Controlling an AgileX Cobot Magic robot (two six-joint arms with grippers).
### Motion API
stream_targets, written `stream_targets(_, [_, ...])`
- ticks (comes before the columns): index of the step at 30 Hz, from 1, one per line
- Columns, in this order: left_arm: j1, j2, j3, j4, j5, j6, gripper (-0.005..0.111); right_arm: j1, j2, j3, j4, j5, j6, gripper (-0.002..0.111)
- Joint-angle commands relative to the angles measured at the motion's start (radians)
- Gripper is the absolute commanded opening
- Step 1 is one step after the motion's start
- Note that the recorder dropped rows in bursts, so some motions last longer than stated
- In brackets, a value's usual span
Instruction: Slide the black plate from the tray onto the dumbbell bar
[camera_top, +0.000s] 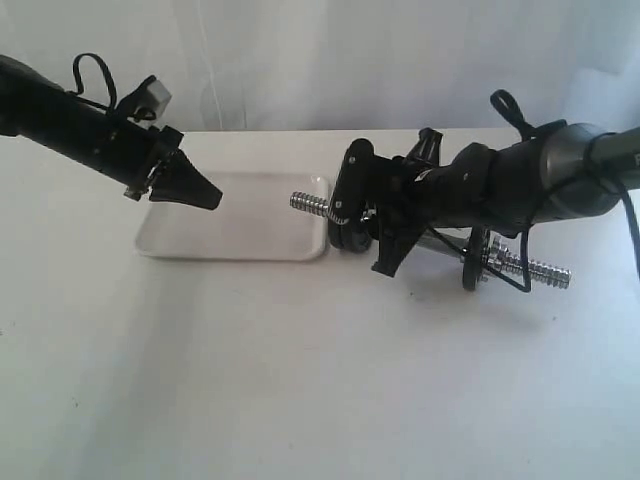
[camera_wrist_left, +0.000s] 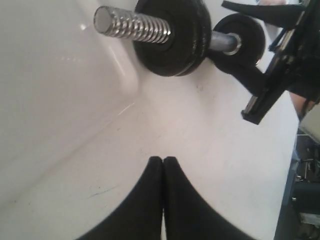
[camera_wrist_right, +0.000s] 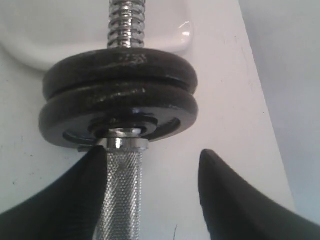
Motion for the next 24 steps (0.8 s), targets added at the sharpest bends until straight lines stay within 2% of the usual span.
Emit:
stream_targets(1, [0.0, -0.053, -0.001, 0.141, -0.04, -0.128, 0.0, 0.0, -0.016, 0.002, 0.023, 0.012, 0.057, 0.051])
stream_targets(3, [0.0, -0.074, -0.001, 0.195, -0.064, -0.176, 0.0, 0.0, -0.036, 0.002, 0.034, 0.033, 0.092, 0.046])
stream_targets(8, [0.0, -0.121, -0.001, 0.311, -0.093, -0.291, 0.0, -0.002, -0.107, 0.002, 0.116, 0.084, 0.172, 0.021])
stream_targets(13, [0.0, -0.159, -0.001, 0.533, -0.09, -0.453, 0.0, -0.003, -0.188, -0.009, 0.132, 0.251, 0.305, 0.002])
stream_targets(21, [0.0, -0.206, -0.001, 0.83, 0.034, -0.621, 0.0, -0.087, -0.253, -0.116, 0.07, 0.65, 0.731, 0.0])
stream_targets(23, [0.0, -0.22, -0.001, 0.869, 0.056, -0.639, 0.0, -0.119, -0.255, -0.144, -0.004, 0.72, 0.874, 0.0])
stream_targets(24, [0.0, -0.234, 0.001, 0.905, 0.07, -0.652, 0.0, -0.148, -0.255, -0.166, -0.127, 0.775, 1.022, 0.0])
